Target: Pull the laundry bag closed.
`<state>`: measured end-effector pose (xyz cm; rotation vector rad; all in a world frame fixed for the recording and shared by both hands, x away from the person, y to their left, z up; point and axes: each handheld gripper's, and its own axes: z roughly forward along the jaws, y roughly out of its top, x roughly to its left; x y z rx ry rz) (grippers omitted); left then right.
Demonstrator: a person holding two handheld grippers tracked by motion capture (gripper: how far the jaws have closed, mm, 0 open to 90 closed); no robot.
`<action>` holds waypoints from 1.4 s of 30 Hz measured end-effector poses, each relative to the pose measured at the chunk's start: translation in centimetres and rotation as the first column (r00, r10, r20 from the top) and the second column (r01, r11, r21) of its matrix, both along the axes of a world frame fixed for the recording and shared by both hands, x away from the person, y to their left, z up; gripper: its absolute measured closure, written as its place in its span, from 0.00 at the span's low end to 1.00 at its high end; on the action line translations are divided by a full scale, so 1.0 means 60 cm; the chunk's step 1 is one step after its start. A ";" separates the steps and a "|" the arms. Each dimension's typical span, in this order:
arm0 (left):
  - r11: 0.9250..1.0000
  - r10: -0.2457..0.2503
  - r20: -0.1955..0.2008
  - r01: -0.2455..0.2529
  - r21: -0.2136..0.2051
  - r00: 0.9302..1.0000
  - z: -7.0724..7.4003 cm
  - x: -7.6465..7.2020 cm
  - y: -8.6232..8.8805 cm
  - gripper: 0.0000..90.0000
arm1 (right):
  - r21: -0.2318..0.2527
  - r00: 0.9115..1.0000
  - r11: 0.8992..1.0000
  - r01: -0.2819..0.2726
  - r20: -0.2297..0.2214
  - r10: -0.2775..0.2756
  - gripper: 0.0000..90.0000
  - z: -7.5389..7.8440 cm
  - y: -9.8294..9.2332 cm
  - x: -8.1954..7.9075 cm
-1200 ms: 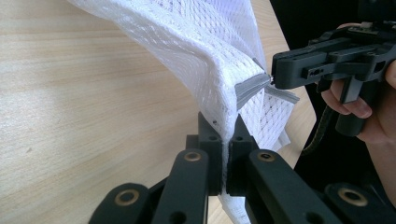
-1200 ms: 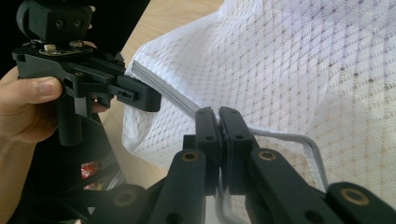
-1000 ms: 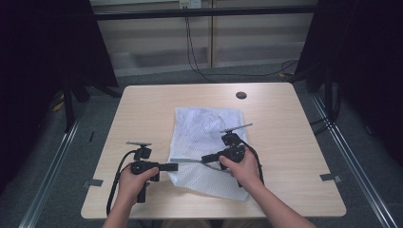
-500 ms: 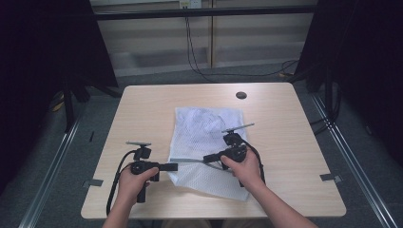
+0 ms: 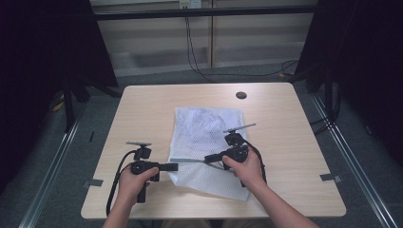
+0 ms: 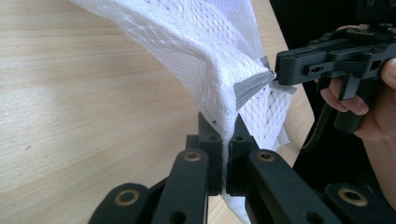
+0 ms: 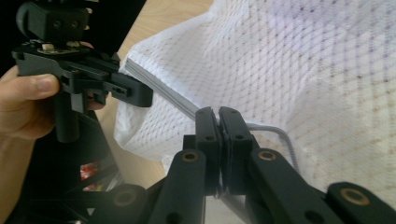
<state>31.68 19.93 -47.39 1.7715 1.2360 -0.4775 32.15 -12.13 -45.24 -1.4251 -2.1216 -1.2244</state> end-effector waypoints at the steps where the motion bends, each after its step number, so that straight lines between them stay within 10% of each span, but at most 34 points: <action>1: 1.000 0.002 0.002 -0.002 0.001 1.000 0.000 0.000 0.000 0.98 | 0.004 1.000 1.000 0.005 0.000 -0.005 0.97 0.000 0.000 0.000; 42: 1.000 0.011 -0.013 -0.011 0.000 1.000 0.002 -0.002 0.006 0.98 | -0.008 0.999 1.000 0.029 -0.015 -0.029 0.97 -0.002 -0.036 0.003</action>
